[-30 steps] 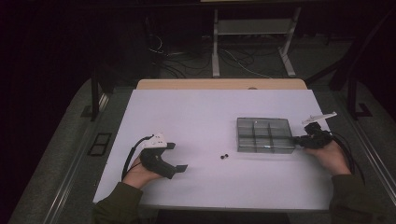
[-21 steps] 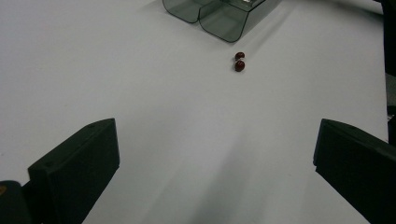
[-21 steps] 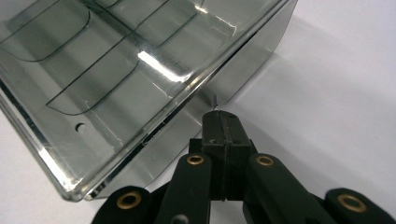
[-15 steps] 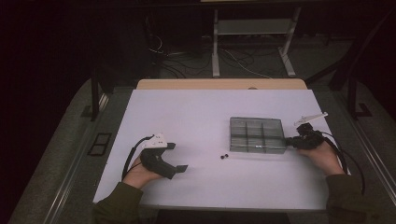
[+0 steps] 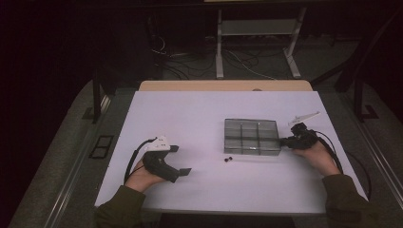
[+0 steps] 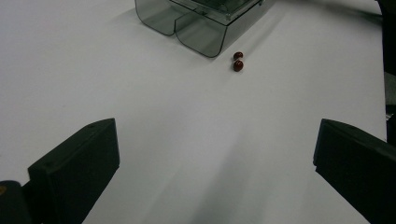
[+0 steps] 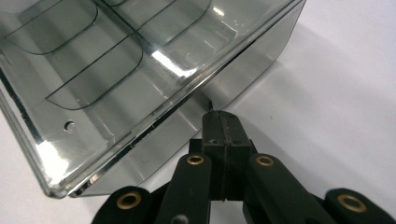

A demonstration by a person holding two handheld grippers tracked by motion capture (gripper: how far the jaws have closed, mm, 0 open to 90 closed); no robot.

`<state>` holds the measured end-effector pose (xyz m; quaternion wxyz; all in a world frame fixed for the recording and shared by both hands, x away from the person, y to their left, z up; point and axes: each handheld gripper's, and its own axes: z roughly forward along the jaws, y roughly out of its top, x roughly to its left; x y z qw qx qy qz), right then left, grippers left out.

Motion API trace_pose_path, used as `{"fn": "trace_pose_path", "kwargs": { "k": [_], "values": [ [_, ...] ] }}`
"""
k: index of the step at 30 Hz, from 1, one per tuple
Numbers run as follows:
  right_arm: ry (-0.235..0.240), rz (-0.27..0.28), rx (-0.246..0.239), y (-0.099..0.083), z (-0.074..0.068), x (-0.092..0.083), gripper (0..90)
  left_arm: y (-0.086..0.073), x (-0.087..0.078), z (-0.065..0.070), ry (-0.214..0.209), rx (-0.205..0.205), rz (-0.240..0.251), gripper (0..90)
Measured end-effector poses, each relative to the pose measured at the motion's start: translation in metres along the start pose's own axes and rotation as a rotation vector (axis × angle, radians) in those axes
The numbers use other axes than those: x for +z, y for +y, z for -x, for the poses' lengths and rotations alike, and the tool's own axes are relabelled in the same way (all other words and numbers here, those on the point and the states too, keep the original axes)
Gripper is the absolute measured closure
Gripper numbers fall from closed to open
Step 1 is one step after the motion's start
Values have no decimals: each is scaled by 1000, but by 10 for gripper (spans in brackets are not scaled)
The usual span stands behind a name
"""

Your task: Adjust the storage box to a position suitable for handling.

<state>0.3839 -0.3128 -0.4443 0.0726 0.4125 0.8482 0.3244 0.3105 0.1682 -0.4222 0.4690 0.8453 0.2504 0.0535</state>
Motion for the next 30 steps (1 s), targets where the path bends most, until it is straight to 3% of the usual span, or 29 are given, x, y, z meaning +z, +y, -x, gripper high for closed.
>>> {"fn": "trace_pose_path", "kwargs": {
  "k": [10,22,30],
  "values": [
    [25,-5,-57,22,-17,19,891,0,-1,0,0,3,-1,0],
    [45,16,-71,44,-23,37,891,0,-1,0,1,2,-1,0],
    [45,43,-60,43,-21,28,891,-1,-1,0,2,0,2,0]
  ]
}}
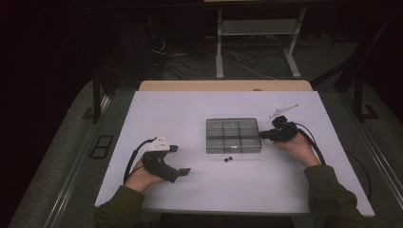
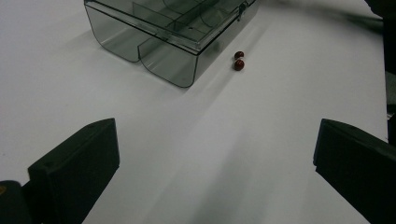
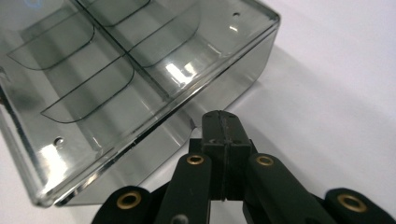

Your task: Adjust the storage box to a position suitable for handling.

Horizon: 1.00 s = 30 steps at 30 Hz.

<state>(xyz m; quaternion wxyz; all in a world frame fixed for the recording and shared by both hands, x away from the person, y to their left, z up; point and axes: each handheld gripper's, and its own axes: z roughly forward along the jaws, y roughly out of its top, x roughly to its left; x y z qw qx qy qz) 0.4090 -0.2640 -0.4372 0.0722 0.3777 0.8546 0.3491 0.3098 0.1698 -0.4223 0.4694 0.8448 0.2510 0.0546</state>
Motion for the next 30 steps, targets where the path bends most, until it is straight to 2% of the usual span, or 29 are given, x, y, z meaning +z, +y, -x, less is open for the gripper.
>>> {"fn": "trace_pose_path", "kwargs": {
  "k": [7,12,18,22,26,30],
  "values": [
    [4,46,31,-6,4,-12,890,0,0,1,5,4,-1,0],
    [7,91,34,-9,5,-26,814,-1,-1,1,6,5,0,0],
    [3,137,33,-16,5,-41,658,-1,-1,0,7,3,1,0],
    [15,174,38,-20,2,-52,611,-2,-1,0,10,1,-1,0],
    [32,203,35,-20,-5,-59,613,-3,-2,0,13,-2,2,0],
    [43,219,27,-21,-12,-63,659,-3,-3,0,17,-3,4,0]
  ]
}}
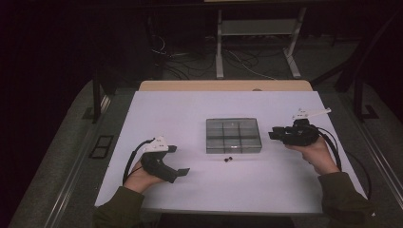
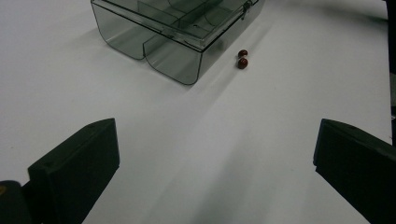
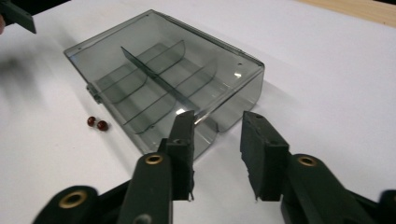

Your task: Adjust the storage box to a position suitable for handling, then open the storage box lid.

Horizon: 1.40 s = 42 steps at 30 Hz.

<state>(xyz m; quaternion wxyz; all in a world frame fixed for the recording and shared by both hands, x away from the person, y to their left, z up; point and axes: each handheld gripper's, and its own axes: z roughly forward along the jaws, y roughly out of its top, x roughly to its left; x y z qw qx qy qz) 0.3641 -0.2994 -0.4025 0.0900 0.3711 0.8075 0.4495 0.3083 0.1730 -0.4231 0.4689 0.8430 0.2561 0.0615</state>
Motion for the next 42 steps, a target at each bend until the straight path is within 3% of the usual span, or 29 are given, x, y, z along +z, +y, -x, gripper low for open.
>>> {"fn": "trace_pose_path", "kwargs": {
  "k": [9,17,25,42],
  "values": [
    [7,3,4,-12,-13,-7,884,-1,0,1,3,-2,-4,0],
    [55,-61,-3,-28,-21,0,890,-2,0,2,5,-2,-11,0],
    [82,-102,-31,-28,-26,18,891,-3,1,3,0,5,-13,0],
    [76,-91,-47,-27,-28,22,891,-3,2,2,-3,3,-15,0]
  ]
}}
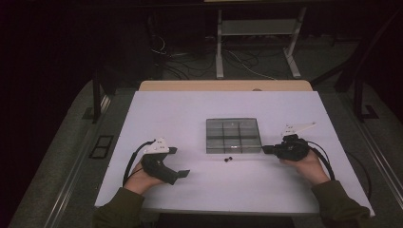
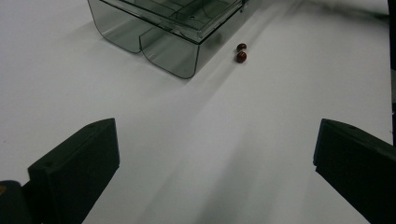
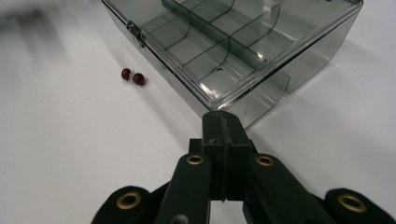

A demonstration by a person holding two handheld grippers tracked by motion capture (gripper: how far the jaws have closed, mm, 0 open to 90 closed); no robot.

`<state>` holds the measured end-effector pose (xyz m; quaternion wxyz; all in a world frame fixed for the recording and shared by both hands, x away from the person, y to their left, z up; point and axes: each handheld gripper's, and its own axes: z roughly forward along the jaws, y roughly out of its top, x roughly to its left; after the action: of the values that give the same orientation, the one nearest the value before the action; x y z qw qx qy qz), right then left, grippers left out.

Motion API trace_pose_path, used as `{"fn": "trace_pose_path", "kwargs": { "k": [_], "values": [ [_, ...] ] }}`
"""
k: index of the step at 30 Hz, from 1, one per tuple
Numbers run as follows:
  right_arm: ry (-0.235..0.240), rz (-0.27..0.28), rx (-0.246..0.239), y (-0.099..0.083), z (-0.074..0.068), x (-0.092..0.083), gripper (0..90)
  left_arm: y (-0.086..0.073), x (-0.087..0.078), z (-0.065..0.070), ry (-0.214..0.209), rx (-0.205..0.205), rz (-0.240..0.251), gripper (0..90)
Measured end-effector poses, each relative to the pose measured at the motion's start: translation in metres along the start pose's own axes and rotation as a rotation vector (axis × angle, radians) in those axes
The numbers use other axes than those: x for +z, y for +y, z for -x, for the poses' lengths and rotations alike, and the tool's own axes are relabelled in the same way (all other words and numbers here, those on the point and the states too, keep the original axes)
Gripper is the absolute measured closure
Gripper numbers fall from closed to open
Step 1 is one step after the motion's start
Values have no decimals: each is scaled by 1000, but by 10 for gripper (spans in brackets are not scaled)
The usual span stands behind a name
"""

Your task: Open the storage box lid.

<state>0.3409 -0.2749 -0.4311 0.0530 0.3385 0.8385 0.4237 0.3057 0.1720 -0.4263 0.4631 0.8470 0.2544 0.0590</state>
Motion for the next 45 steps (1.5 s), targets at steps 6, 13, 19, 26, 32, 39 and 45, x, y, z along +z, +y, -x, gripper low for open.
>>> {"fn": "trace_pose_path", "kwargs": {
  "k": [6,13,19,26,32,39,45],
  "values": [
    [-1,3,-6,2,-1,0,891,1,1,0,5,-4,5,0],
    [-2,-2,-9,3,0,0,890,8,11,-1,34,16,2,175],
    [-4,-3,-10,3,0,0,891,22,27,0,49,31,7,440],
    [-6,-3,-11,3,0,0,891,35,49,-5,25,50,-32,653],
    [-7,-4,-11,3,0,0,891,38,56,-7,21,42,-56,799],
    [-9,-6,-11,3,0,0,891,38,60,-10,7,28,-74,890],
    [-13,-6,-14,3,0,0,891,43,65,-12,19,36,-66,892]
  ]
}}
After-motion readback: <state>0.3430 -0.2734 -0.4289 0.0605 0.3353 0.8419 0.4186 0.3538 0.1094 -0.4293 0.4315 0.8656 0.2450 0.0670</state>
